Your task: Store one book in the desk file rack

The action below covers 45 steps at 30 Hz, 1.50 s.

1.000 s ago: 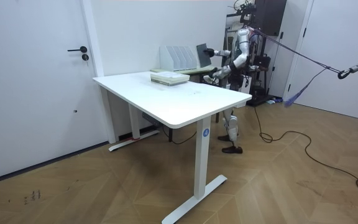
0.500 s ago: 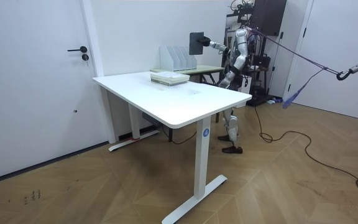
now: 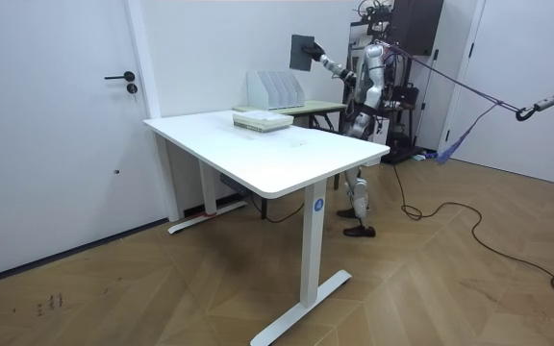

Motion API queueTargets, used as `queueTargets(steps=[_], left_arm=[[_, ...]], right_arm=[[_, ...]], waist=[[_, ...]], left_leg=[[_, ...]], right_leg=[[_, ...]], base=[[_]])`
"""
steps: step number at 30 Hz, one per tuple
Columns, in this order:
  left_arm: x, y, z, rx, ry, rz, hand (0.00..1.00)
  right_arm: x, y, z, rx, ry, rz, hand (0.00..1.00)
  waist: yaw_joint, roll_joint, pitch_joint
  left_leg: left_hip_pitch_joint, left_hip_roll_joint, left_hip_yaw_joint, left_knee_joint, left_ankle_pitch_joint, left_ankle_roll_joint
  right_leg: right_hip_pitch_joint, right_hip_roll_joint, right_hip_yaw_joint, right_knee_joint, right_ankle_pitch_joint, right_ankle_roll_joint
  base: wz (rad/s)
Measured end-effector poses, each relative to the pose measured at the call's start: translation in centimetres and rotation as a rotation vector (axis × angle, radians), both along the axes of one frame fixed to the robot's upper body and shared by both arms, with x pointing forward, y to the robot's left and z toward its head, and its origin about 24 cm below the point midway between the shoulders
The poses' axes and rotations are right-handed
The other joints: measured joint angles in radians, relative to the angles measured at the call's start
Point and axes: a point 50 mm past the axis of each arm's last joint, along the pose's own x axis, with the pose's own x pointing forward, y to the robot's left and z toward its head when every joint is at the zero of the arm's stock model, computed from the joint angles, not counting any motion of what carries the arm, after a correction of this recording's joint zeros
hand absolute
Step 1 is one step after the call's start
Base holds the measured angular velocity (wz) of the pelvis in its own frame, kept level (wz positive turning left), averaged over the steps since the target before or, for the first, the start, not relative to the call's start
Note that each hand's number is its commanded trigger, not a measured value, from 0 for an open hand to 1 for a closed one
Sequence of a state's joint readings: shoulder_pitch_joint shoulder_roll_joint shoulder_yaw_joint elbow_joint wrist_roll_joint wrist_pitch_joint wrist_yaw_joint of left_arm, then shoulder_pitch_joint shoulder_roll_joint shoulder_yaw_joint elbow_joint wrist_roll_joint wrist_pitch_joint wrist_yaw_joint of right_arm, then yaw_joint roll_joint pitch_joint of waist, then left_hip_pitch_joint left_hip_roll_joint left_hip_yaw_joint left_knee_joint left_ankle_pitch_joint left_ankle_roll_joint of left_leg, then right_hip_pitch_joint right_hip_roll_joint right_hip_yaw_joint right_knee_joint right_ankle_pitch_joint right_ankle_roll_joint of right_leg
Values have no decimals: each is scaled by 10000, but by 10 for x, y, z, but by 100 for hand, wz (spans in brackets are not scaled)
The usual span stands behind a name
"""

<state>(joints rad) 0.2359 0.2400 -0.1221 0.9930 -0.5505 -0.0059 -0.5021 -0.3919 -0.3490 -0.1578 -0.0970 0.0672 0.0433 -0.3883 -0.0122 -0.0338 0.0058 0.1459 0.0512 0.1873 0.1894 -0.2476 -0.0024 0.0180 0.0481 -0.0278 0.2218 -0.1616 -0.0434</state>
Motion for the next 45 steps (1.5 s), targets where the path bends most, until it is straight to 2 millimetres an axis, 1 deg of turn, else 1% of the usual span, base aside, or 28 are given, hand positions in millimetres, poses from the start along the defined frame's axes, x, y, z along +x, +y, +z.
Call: queueTargets(steps=[1,2,6,7,9,11,17,22,24,27,29,30,34,41,45], left_arm=[[-5,1,-2,162,275,99,0],[-5,2,-3,305,334,221,0],[-15,6,-5,710,861,267,0],[-18,6,-6,717,1001,334,0],[-18,6,-7,712,1003,346,0],[-18,5,-7,715,1017,347,0],[-18,2,-8,752,1111,527,0],[-19,2,-8,700,1215,554,0],[-19,2,-8,692,1232,559,0],[-17,3,-8,704,1230,539,0],[-16,5,-7,733,1167,525,0],[-16,5,-7,735,1157,523,0],[-15,6,-7,734,1220,621,0],[-14,6,-7,867,1262,677,0],[-14,6,-7,930,1270,704,0]], right_arm=[[2,-4,2,206,-118,-378,100],[3,-8,4,413,-257,-736,100],[3,-19,11,619,-637,-1749,100],[3,-23,11,546,-661,-2059,100],[4,-28,11,553,-610,-2310,100],[8,-33,8,758,-409,-2510,100],[17,-43,-5,1445,247,-2844,100],[28,-49,-9,2391,704,-2748,100],[30,-48,-12,2508,884,-2572,100],[32,-48,-17,2608,1249,-2360,100],[34,-50,-21,2764,1464,-2374,100],[34,-50,-21,2770,1471,-2371,100],[33,-53,-18,2652,1421,-2472,100],[31,-57,-15,2515,1364,-2573,100],[31,-57,-15,2514,1364,-2573,100]], waist=[[9,-8,-7],[8,-28,-9],[-3,-62,-34],[11,-70,-47],[97,-60,-86],[121,-46,-117],[212,-29,-133],[206,-38,-129],[204,-42,-124],[207,-107,-85],[234,-185,-38],[245,-193,-33],[330,-241,-53],[429,-251,-59],[450,-271,-61]], left_leg=[[-33,0,-16,16,0,0],[-58,0,-21,20,1,-2],[-154,-4,-106,74,3,-5],[-169,-5,-125,74,4,-5],[-184,-10,-150,73,6,-8],[-187,-25,-264,67,6,-7],[-234,-46,-317,51,9,-3],[-295,-48,-422,70,11,-3],[-310,-51,-519,69,11,-4],[-317,-54,-549,67,16,-11],[-338,-62,-558,73,23,-9],[-342,-67,-558,74,24,-8],[-345,-82,-630,70,25,-6],[-337,-115,-1074,78,25,-6],[-311,-121,-1084,105,25,-6]], right_leg=[[-5,-10,-37,-1,3,-2],[-12,-11,-52,-2,3,-2],[-22,-41,-190,-17,3,-2],[-5,-60,-282,-16,3,-2],[-5,-62,-293,-9,5,-2],[9,-77,-328,-7,5,-2],[8,-93,-353,2,3,2],[8,-107,-444,18,4,2],[8,-109,-480,17,5,1],[14,-119,-541,0,4,0],[6,-129,-549,-16,3,0],[1,-131,-548,-16,3,0],[7,-138,-558,-11,-4,10],[41,-131,-664,13,-2,6],[86,-132,-673,6,-5,0]], base=[[11],[11],[12],[11],[4],[2],[0],[5],[5],[5],[0],[0],[0],[1],[0]])
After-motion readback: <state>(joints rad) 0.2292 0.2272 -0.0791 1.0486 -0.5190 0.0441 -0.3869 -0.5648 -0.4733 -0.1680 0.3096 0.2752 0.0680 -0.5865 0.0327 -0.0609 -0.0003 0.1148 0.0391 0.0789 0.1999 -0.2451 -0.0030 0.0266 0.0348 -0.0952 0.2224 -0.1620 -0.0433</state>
